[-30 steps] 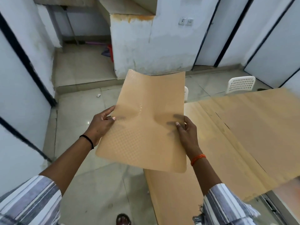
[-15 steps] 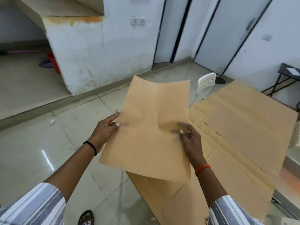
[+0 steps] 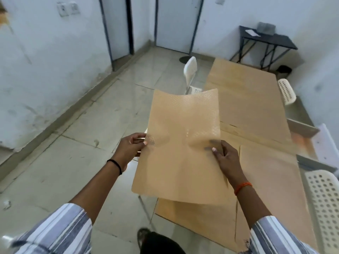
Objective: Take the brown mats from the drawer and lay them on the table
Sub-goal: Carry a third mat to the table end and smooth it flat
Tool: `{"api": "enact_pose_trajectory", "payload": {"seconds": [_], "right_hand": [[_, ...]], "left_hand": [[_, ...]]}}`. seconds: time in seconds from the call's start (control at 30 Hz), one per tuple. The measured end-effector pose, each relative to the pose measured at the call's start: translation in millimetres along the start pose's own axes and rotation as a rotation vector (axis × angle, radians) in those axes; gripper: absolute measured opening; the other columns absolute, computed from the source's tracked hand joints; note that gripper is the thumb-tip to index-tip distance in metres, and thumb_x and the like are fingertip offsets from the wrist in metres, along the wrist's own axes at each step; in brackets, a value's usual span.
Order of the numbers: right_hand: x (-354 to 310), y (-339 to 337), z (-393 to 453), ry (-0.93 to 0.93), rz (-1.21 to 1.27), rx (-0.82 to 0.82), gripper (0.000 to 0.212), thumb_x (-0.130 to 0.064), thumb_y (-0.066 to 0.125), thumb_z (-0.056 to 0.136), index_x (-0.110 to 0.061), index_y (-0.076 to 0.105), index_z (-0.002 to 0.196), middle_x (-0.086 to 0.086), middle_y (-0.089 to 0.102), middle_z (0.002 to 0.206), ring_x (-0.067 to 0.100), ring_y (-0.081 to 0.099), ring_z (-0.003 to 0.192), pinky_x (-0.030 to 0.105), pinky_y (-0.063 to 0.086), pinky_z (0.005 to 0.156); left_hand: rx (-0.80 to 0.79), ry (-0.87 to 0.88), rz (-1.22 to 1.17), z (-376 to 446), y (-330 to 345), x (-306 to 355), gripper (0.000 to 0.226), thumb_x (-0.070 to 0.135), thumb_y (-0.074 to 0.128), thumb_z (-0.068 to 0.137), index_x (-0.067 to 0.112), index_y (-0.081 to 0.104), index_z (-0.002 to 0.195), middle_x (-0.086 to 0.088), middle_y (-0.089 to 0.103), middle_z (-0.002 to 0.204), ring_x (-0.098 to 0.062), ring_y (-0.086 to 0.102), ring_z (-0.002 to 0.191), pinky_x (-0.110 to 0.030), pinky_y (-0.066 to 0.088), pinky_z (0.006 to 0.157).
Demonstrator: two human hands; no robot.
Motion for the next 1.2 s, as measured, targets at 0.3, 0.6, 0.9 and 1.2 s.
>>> {"api": "enact_pose_trajectory", "payload": {"seconds": [0.3,0.6,0.9,1.2], "right_hand": [[87.3,16.4,35.3,0.359,-0.211,0.188,0.022,-0.008,0.061,0.093,-0.012,0.066,0.115,0.007,0.069,0.112,0.027,0.062,0.105,0.031,0.048,0.085],[129.5,30.7,12.2,0.778,-0.43,0.256,0.059,-0.012,0.059,0.09,-0.016,0.039,0.146,0.014,0.051,0.141,0.035,0.045,0.128,0.045,0.045,0.101],[77.8,144.7,-1.9,0.869,-0.369,0.391,0.067,-0.035,0.052,0.097,-0.019,0.023,0.155,0.005,0.013,0.164,0.028,0.011,0.151,0.049,0.018,0.121],[64.2,224.5,-18.5,1.188,-0.351,0.659,0.066,-0.048,0.044,0.1,-0.022,0.02,0.156,0.003,0.005,0.167,0.03,0.005,0.152,0.049,0.018,0.12]], "left_hand": [[-0.326,-0.193,0.271,139.4,48.1,-20.4,0.007,0.008,0.068,0.088,0.011,0.062,0.084,-0.011,0.068,0.081,-0.023,0.065,0.067,-0.039,0.057,0.075],[-0.859,-0.396,0.567,184.3,113.5,-44.0,0.012,0.011,0.067,0.088,0.007,0.062,0.078,-0.013,0.074,0.084,-0.028,0.074,0.087,-0.038,0.056,0.083],[-1.237,-0.518,0.717,201.8,145.4,-71.5,0.013,0.017,0.066,0.091,0.006,0.061,0.084,-0.014,0.076,0.098,-0.025,0.073,0.093,-0.039,0.055,0.091],[-1.414,-0.444,0.968,220.2,161.2,-84.2,0.031,0.022,0.051,0.1,-0.004,0.064,0.111,-0.016,0.074,0.1,-0.025,0.072,0.08,-0.032,0.055,0.07]]}}
Point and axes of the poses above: each hand's wrist, its own z-axis towards the middle knuckle, its own y-axis out of the palm, x = y × z, the point moved 5 cm from there along z, towards the middle knuckle
